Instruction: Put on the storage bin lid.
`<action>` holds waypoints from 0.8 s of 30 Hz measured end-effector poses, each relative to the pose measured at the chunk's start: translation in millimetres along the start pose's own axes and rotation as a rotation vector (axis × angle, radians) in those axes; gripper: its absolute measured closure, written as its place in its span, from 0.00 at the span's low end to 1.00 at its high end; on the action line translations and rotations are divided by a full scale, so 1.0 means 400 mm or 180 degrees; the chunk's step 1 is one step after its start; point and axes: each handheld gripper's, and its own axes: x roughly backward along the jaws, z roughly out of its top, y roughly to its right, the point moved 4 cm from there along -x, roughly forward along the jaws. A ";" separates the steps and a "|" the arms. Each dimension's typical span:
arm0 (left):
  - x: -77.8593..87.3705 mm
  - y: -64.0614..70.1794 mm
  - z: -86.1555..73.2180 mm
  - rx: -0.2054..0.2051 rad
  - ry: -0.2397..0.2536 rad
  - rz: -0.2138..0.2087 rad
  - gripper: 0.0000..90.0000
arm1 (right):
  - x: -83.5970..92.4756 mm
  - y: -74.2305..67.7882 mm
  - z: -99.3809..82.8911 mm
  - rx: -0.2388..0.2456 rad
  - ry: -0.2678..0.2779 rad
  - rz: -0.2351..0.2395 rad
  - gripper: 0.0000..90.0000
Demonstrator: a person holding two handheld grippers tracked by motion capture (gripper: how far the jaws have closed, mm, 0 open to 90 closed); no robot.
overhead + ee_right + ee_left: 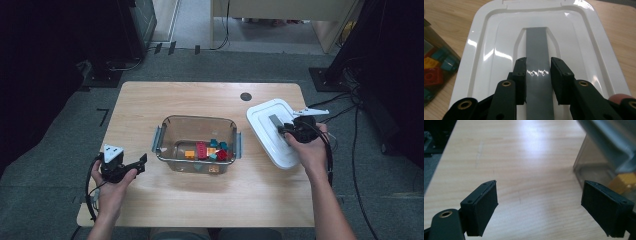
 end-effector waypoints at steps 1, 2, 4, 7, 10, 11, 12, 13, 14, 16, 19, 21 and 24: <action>0.006 -0.006 0.010 0.0016 0.0036 -0.0013 0.15 | 0.003 -0.005 0.006 0.0024 0.0012 0.0013 0.76; 0.010 -0.010 0.021 0.0023 0.0069 -0.0028 0.15 | 0.006 -0.010 0.012 0.0052 0.0016 0.0024 0.76; 0.017 -0.012 0.042 0.0007 0.0118 -0.0057 0.15 | 0.009 -0.018 0.021 0.0092 0.0022 0.0035 0.76; 0.017 -0.003 0.071 -0.0059 0.0117 -0.0093 0.15 | 0.012 -0.032 0.032 0.0117 0.0019 0.0054 0.76; 0.013 0.012 0.095 -0.0029 0.0177 -0.0108 0.15 | 0.016 -0.042 0.043 0.0131 0.0028 0.0067 0.76; 0.012 0.020 0.099 -0.0030 0.0192 -0.0141 0.15 | 0.018 -0.045 0.046 0.0129 0.0034 0.0075 0.76; 0.010 0.030 0.102 -0.0048 0.0207 -0.0164 0.15 | 0.020 -0.047 0.050 0.0131 0.0051 0.0086 0.76; 0.008 0.040 0.103 -0.0103 0.0193 -0.0184 0.15 | 0.023 -0.050 0.054 0.0123 0.0058 0.0095 0.76; 0.004 0.051 0.103 -0.0160 0.0175 -0.0202 0.15 | 0.026 -0.054 0.057 0.0124 0.0067 0.0111 0.76; -0.001 0.071 0.104 -0.0214 0.0164 -0.0257 0.15 | 0.031 -0.062 0.063 0.0143 0.0086 0.0134 0.76; -0.004 0.094 0.107 -0.0245 0.0167 -0.0325 0.15 | 0.036 -0.079 0.070 0.0179 0.0084 0.0157 0.76; -0.006 0.103 0.107 -0.0274 0.0157 -0.0348 0.15 | 0.040 -0.091 0.075 0.0207 0.0094 0.0172 0.76; -0.010 0.113 0.104 -0.0287 0.0145 -0.0398 0.15 | 0.046 -0.111 0.086 0.0234 0.0125 0.0221 0.76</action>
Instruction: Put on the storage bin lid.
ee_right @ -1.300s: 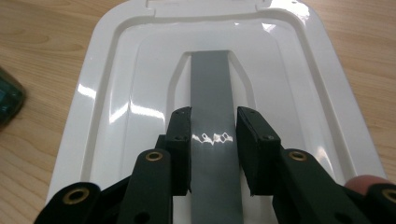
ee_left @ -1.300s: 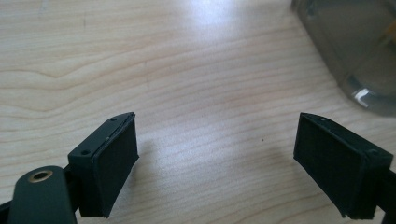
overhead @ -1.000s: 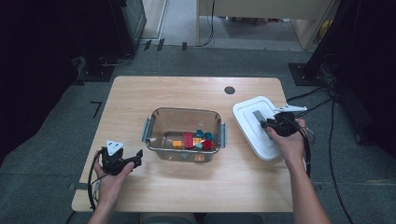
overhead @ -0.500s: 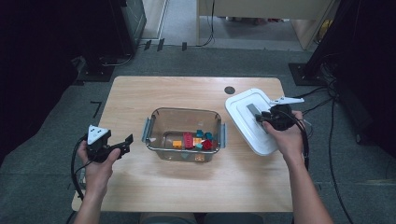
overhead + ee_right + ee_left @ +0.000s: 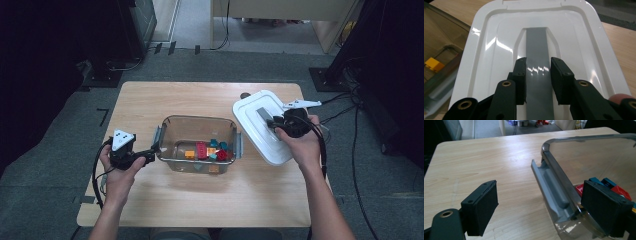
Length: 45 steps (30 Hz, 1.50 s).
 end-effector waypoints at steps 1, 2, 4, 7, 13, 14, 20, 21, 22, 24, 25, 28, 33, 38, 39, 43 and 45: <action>-0.002 0.001 0.000 -0.0003 -0.0007 -0.0010 0.15 | 0.001 -0.007 0.004 0.0006 0.0007 0.0017 0.76; -0.003 0.003 -0.001 -0.0011 -0.0012 -0.0012 0.15 | 0.002 -0.015 0.009 0.0019 0.0013 0.0037 0.76; -0.006 0.004 -0.002 -0.0009 -0.0015 -0.0026 0.15 | 0.002 -0.033 0.018 0.0060 0.0023 0.0067 0.76; -0.007 0.006 -0.001 0.0010 -0.0011 -0.0046 0.15 | -0.004 -0.060 0.030 0.0122 0.0007 0.0112 0.76; -0.003 0.009 0.002 -0.0012 0.0011 -0.0036 0.15 | -0.022 -0.115 0.052 0.0256 0.0012 0.0231 0.76; -0.002 0.009 0.002 -0.0025 0.0010 -0.0021 0.15 | -0.026 -0.124 0.054 0.0284 0.0017 0.0250 0.76; 0.001 0.009 0.004 -0.0016 0.0031 -0.0028 0.15 | -0.048 -0.167 0.064 0.0362 0.0016 0.0358 0.76; 0.002 0.009 0.004 -0.0012 0.0032 -0.0028 0.15 | -0.051 -0.174 0.065 0.0369 0.0017 0.0376 0.76; 0.003 0.009 0.005 -0.0013 0.0036 -0.0028 0.15 | -0.054 -0.180 0.066 0.0374 0.0011 0.0390 0.76; 0.005 0.010 0.006 -0.0030 0.0041 -0.0021 0.15 | -0.061 -0.192 0.068 0.0407 0.0013 0.0419 0.76; 0.005 0.011 0.006 -0.0033 0.0045 -0.0017 0.15 | -0.064 -0.198 0.069 0.0413 0.0008 0.0433 0.76; 0.006 0.014 0.008 -0.0045 0.0057 -0.0019 0.15 | -0.072 -0.218 0.073 0.0456 0.0001 0.0473 0.76; 0.011 0.011 0.011 -0.0012 0.0085 -0.0037 0.16 | -0.087 -0.252 0.078 0.0530 -0.0015 0.0552 0.76; 0.024 0.013 0.021 0.0019 0.0139 -0.0068 0.16 | -0.103 -0.287 0.083 0.0596 -0.0033 0.0636 0.76; 0.026 0.013 0.023 0.0021 0.0152 -0.0072 0.16 | -0.108 -0.294 0.084 0.0594 -0.0037 0.0656 0.76; 0.029 0.010 0.024 0.0042 0.0157 -0.0073 0.16 | -0.126 -0.322 0.082 0.0641 -0.0081 0.0723 0.76; 0.029 0.006 0.023 0.0056 0.0154 -0.0067 0.16 | -0.133 -0.337 0.081 0.0679 -0.0101 0.0757 0.76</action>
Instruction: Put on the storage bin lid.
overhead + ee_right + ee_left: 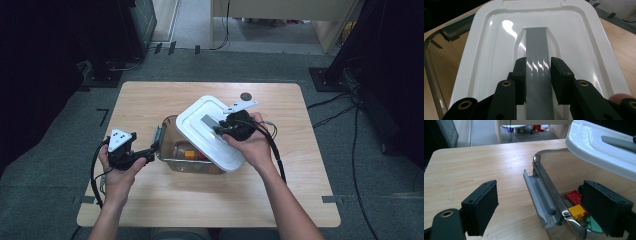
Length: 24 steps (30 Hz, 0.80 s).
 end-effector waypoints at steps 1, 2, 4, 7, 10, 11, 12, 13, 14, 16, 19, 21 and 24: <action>0.000 -0.002 0.000 0.0006 -0.0002 -0.0002 0.16 | -0.005 -0.006 0.001 0.0036 -0.0005 0.0020 0.76; 0.000 -0.003 0.000 0.0010 -0.0002 0.0005 0.16 | -0.009 -0.012 0.002 0.0070 -0.0015 0.0042 0.76; -0.002 -0.004 -0.002 0.0020 -0.0009 0.0005 0.16 | -0.017 -0.025 0.004 0.0121 -0.0037 0.0072 0.76; -0.004 -0.004 -0.003 0.0016 -0.0016 0.0001 0.16 | -0.029 -0.040 0.007 0.0160 -0.0049 0.0119 0.76; -0.005 -0.004 -0.004 0.0022 -0.0023 0.0000 0.16 | -0.039 -0.054 0.011 0.0193 -0.0071 0.0156 0.76; -0.005 -0.005 -0.005 0.0021 -0.0028 0.0000 0.16 | -0.042 -0.059 0.012 0.0192 -0.0077 0.0169 0.76; -0.006 -0.005 -0.006 0.0032 -0.0032 0.0000 0.16 | -0.045 -0.063 0.014 0.0214 -0.0077 0.0175 0.76; -0.007 -0.007 -0.006 0.0039 -0.0034 0.0002 0.16 | -0.048 -0.067 0.015 0.0230 -0.0072 0.0189 0.76; -0.008 -0.008 -0.007 0.0048 -0.0037 0.0006 0.16 | -0.050 -0.071 0.016 0.0239 -0.0072 0.0198 0.76; -0.009 -0.010 -0.009 0.0059 -0.0046 0.0002 0.16 | -0.054 -0.079 0.018 0.0266 -0.0068 0.0222 0.76; -0.010 -0.010 -0.009 0.0067 -0.0050 -0.0007 0.16 | -0.061 -0.089 0.021 0.0309 -0.0043 0.0259 0.76; -0.008 -0.009 -0.009 0.0070 -0.0046 -0.0011 0.16 | -0.065 -0.094 0.021 0.0334 -0.0028 0.0284 0.76; -0.007 -0.011 -0.008 0.0084 -0.0046 -0.0025 0.16 | -0.063 -0.097 0.021 0.0375 -0.0009 0.0295 0.69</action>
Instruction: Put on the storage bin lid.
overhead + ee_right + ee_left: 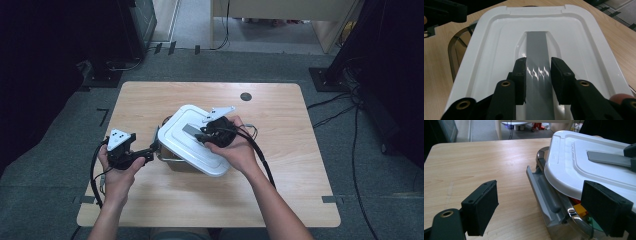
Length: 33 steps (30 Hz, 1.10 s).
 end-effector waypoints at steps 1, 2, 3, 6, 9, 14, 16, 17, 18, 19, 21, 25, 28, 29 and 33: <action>0.000 -0.001 0.000 0.0016 0.0005 -0.0006 0.16 | 0.003 0.000 0.000 -0.0010 0.0017 0.0022 0.65; 0.000 -0.002 0.000 0.0032 0.0004 -0.0015 0.16 | 0.008 0.002 0.001 -0.0016 0.0047 0.0015 0.62; 0.000 -0.003 0.000 0.0046 0.0006 -0.0025 0.16 | 0.015 0.004 0.002 -0.0048 0.0076 -0.0003 0.60; 0.000 -0.001 0.001 0.0076 0.0008 -0.0056 0.16 | 0.048 0.015 -0.001 -0.0177 0.0223 -0.0093 0.55; 0.003 0.008 0.004 0.0085 0.0032 -0.0060 0.16 | 0.085 0.030 -0.017 -0.0271 0.0260 -0.0311 0.50; 0.003 0.015 0.018 0.0103 0.0046 -0.0014 0.18 | 0.132 0.063 -0.067 -0.0530 0.0257 -0.0561 0.50; -0.005 0.019 0.024 0.0098 0.0014 0.0021 0.23 | 0.145 0.074 -0.083 -0.0576 0.0233 -0.0705 0.50; -0.010 0.023 0.027 0.0066 -0.0015 0.0034 0.24 | 0.152 0.080 -0.091 -0.0607 0.0240 -0.0720 0.50; -0.015 0.027 0.030 0.0040 -0.0039 0.0045 0.24 | 0.157 0.082 -0.097 -0.0628 0.0249 -0.0736 0.50; -0.020 0.029 0.034 0.0022 -0.0047 0.0056 0.25 | 0.162 0.084 -0.101 -0.0633 0.0254 -0.0757 0.50; -0.028 0.029 0.041 0.0012 -0.0076 0.0078 0.26 | 0.165 0.087 -0.108 -0.0654 0.0252 -0.0774 0.48; -0.045 0.033 0.049 0.0036 -0.0123 0.0060 0.31 | 0.155 0.094 -0.124 -0.0771 0.0149 -0.0776 0.44; -0.060 0.042 0.046 0.0014 -0.0172 0.0061 0.33 | 0.153 0.107 -0.139 -0.0871 0.0168 -0.0809 0.45; -0.063 0.041 0.046 0.0030 -0.0175 0.0059 0.33 | 0.154 0.112 -0.144 -0.0903 0.0197 -0.0806 0.46; -0.076 0.035 0.050 0.0106 -0.0180 0.0111 0.36 | 0.160 0.128 -0.163 -0.1006 0.0237 -0.0879 0.47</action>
